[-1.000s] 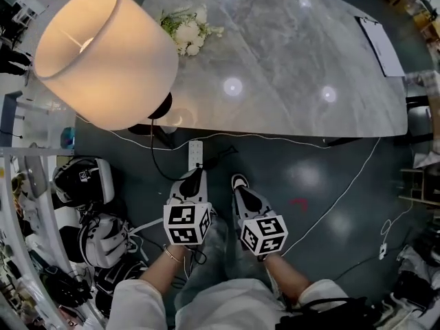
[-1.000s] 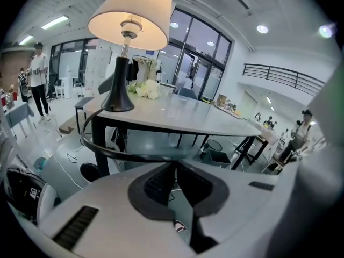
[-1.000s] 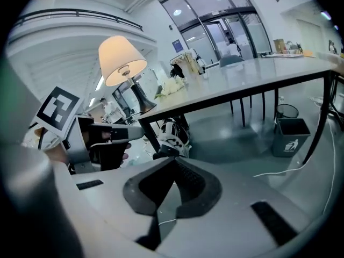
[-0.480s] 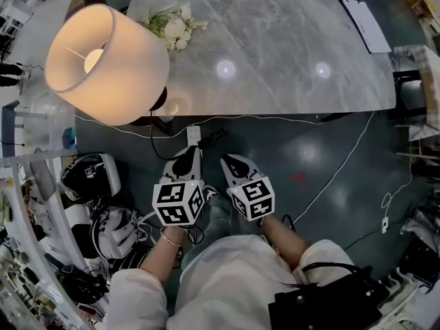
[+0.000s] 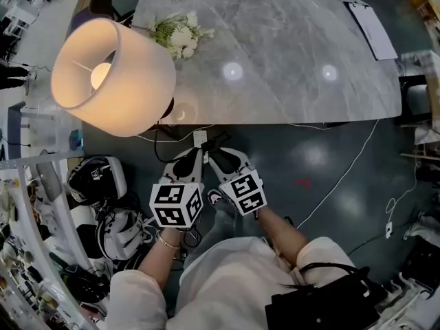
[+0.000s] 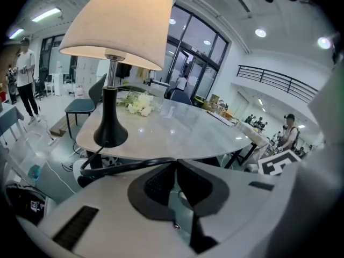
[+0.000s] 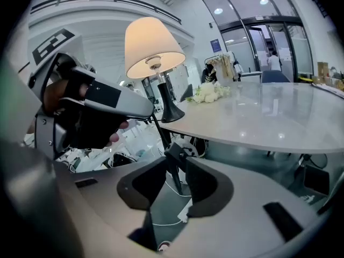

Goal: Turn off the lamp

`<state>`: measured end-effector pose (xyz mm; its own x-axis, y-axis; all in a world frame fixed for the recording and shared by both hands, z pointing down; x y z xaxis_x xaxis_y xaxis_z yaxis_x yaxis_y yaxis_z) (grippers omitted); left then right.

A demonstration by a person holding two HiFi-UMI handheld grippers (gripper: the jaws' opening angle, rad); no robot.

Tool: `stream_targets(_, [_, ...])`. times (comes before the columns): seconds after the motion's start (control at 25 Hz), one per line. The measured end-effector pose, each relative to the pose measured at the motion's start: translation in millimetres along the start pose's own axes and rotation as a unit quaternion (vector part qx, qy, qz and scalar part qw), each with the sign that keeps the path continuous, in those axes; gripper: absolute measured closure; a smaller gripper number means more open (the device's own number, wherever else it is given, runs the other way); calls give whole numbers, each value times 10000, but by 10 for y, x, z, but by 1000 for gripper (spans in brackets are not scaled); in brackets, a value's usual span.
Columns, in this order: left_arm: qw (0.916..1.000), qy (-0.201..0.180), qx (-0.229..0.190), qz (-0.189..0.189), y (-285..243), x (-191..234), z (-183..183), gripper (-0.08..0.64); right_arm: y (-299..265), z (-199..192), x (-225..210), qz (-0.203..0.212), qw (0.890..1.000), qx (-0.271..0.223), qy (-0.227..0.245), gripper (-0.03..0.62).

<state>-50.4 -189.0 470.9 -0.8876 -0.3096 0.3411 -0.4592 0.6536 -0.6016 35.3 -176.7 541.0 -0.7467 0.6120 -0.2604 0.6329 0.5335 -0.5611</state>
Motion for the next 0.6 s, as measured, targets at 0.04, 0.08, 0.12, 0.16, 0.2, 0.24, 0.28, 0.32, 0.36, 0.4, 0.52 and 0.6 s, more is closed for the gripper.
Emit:
stream_targets(0.04, [10000, -10, 14, -6, -5, 2, 9, 535, -27, 28, -5, 14, 10000, -10, 58, 497])
stream_targets(0.08, [10000, -16, 26, -13, -11, 2, 18, 535, -54, 42, -9, 39, 9999, -2, 115, 494])
stream_targets(0.12, [10000, -18, 35, -21, -19, 1, 28, 535, -83, 46, -14, 71, 9998, 21, 176, 492])
stream_targets(0.16, [10000, -16, 43, -30, -28, -2, 38, 535, -112, 49, -21, 99, 9996, 51, 244, 489])
stream_targets(0.2, [10000, -12, 50, -37, -39, -4, 49, 535, -139, 53, -28, 126, 9994, 85, 313, 485])
stream_targets(0.24, [10000, -5, 59, -41, -48, -7, 59, 535, -162, 57, -33, 153, 9991, 115, 370, 478])
stream_targets(0.28, [10000, 4, 68, -43, -56, -9, 69, 535, -180, 64, -36, 177, 9989, 137, 411, 472])
stream_targets(0.32, [10000, 12, 77, -43, -63, -12, 80, 535, -192, 72, -39, 190, 9987, 150, 438, 468])
stream_targets(0.36, [10000, 15, 84, -42, -69, -14, 91, 535, -200, 81, -44, 184, 9987, 157, 456, 465])
stream_targets(0.4, [10000, 12, 88, -39, -75, -17, 100, 535, -206, 88, -53, 159, 9987, 157, 465, 465])
stream_targets(0.52, [9999, 8, 93, -38, -103, -25, 122, 535, -235, 101, -94, 74, 9988, 164, 462, 465])
stream_targets(0.6, [9999, 28, 100, -58, -123, -39, 135, 535, -253, 106, -105, 78, 9986, 188, 480, 465])
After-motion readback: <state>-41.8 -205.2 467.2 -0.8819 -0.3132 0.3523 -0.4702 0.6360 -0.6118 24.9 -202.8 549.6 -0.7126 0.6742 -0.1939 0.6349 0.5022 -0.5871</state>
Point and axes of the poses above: the fingertips, and each gripper's own axes: y backward along the fingers, x to its left, z out of its top, the point moved 5 cm from there along y, backward along the fingers
